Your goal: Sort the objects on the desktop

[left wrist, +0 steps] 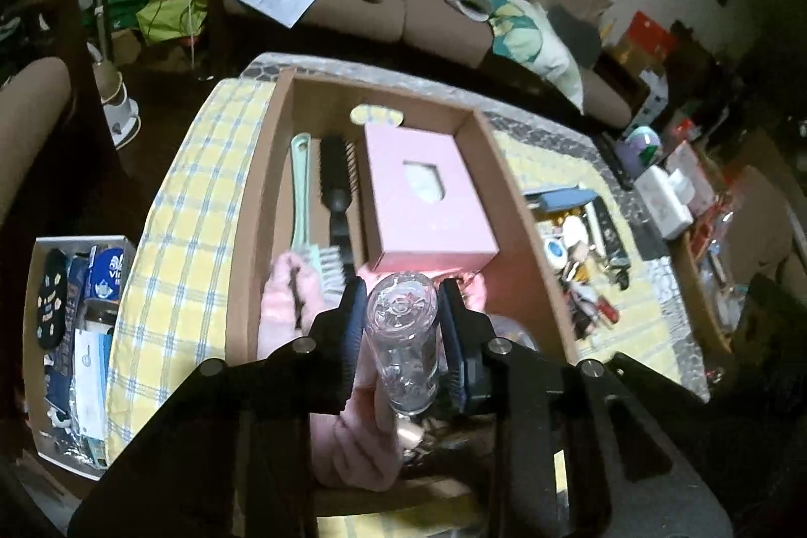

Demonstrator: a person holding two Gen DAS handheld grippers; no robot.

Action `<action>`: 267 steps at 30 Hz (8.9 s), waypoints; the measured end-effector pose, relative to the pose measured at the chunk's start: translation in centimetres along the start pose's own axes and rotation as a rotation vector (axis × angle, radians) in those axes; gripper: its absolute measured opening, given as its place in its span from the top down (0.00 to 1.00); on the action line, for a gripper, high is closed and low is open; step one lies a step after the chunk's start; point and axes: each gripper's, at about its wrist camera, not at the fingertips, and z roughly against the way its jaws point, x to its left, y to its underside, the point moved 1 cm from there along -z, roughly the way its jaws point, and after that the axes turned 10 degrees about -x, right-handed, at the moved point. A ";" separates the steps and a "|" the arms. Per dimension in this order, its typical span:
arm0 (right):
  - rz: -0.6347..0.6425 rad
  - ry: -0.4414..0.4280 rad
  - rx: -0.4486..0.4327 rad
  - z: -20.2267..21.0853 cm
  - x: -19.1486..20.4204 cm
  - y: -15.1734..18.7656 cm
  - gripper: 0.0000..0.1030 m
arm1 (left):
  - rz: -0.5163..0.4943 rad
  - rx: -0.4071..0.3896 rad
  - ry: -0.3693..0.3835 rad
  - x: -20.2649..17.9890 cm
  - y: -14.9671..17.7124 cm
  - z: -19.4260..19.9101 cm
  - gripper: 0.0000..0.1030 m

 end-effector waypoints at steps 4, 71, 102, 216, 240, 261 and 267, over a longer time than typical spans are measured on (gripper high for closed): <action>0.070 0.046 0.003 -2.4 0.9 -1.6 0.27 | 0.030 0.003 0.012 0.2 -1.8 -0.1 0.74; -0.241 0.330 0.101 15.5 -9.3 2.8 0.00 | -0.143 0.039 -0.102 -7.5 8.9 8.1 0.00; -0.207 0.408 0.091 8.1 -23.7 4.6 0.46 | -0.245 0.095 0.096 -16.1 9.1 -4.2 0.00; -0.293 0.029 -0.095 11.1 -18.5 -3.7 0.79 | -0.077 -0.055 0.095 -12.6 2.4 -2.9 0.86; -0.128 0.110 0.060 -4.1 -11.2 -2.8 0.79 | 0.191 -0.046 0.021 4.0 -0.2 -4.9 0.86; -0.330 0.041 0.181 -11.8 -9.1 -5.7 0.65 | 0.250 -0.053 -0.055 7.5 -1.1 -6.8 0.66; -0.259 0.074 0.122 -6.8 -8.6 -6.6 0.50 | 0.192 -0.072 -0.069 6.1 -1.4 -5.1 0.50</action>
